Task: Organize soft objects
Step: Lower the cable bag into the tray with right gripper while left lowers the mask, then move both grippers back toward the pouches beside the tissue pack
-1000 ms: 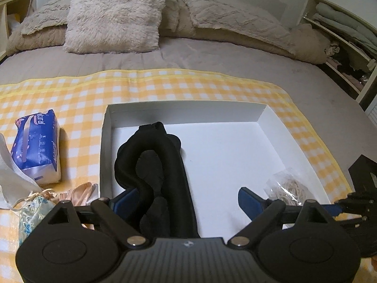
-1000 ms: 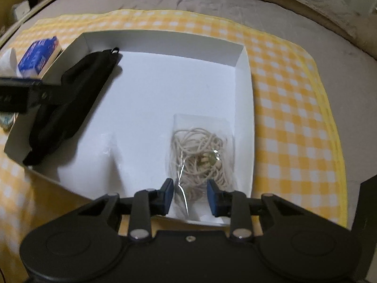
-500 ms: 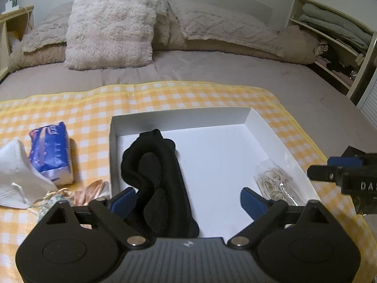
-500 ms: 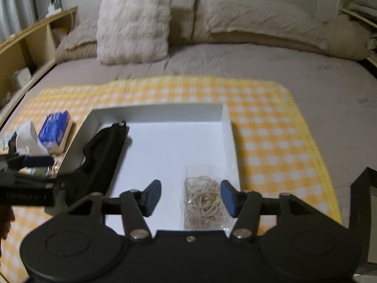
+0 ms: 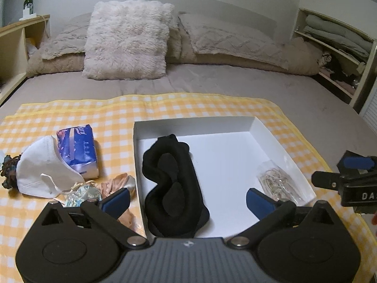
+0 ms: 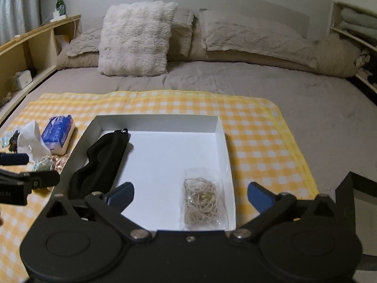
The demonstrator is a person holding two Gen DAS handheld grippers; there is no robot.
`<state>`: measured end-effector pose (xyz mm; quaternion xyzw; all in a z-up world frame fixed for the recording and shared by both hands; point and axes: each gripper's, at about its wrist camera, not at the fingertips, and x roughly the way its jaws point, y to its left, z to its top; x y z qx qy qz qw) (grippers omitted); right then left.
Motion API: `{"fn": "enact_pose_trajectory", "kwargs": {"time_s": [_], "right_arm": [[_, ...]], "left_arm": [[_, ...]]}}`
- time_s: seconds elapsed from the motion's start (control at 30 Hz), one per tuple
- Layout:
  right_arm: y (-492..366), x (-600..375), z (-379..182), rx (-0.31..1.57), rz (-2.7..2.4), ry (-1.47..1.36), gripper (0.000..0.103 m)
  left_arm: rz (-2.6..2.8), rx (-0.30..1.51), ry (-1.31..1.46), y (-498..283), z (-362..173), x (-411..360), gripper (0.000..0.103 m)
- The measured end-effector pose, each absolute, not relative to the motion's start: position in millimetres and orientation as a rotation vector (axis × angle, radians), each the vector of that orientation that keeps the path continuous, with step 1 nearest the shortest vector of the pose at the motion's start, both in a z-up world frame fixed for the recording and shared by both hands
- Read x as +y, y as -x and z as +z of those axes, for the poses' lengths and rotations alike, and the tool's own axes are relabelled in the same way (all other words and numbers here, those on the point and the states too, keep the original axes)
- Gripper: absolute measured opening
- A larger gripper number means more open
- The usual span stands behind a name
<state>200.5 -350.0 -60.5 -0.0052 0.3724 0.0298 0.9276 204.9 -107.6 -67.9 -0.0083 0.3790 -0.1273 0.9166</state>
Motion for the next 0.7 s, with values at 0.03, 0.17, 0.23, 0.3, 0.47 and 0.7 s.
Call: {"fn": "enact_pose_trajectory", "kwargs": {"time_s": [0.03,0.17,0.23,0.3,0.47,0.7], "right_arm": [[-198.5,-348.3,-60.3,0.762,0.059,0.014,0.103],[-192.3,-343.5,-58.4,0.759,0.060,-0.007,0.103],[-191.3,-340.9,-56.3,0.750,0.060,-0.017,0.103],[-191.4,-337.8,-54.2,0.738,0.057,-0.018,0.103],[-197.3,-332.2,-54.3,0.713,0.032,-0.041,0.103],[-209.8,-314.9,-59.9,0.719,0.043,-0.008,0.103]], "left_arm": [[-0.269,0.780,0.019,-203.4,-67.6,-106.6,0.103],[-0.251,0.754,-0.003,-195.2,-65.7,-105.7,0.103],[-0.241,0.745,-0.012,-192.9,-64.7,-104.3,0.103],[-0.222,0.733,-0.011,-191.6,-63.6,-100.0,0.103],[-0.172,0.730,0.010,-192.9,-63.5,-81.1,0.103],[-0.105,0.724,0.020,-194.1,-64.6,-42.1,0.103]]}}
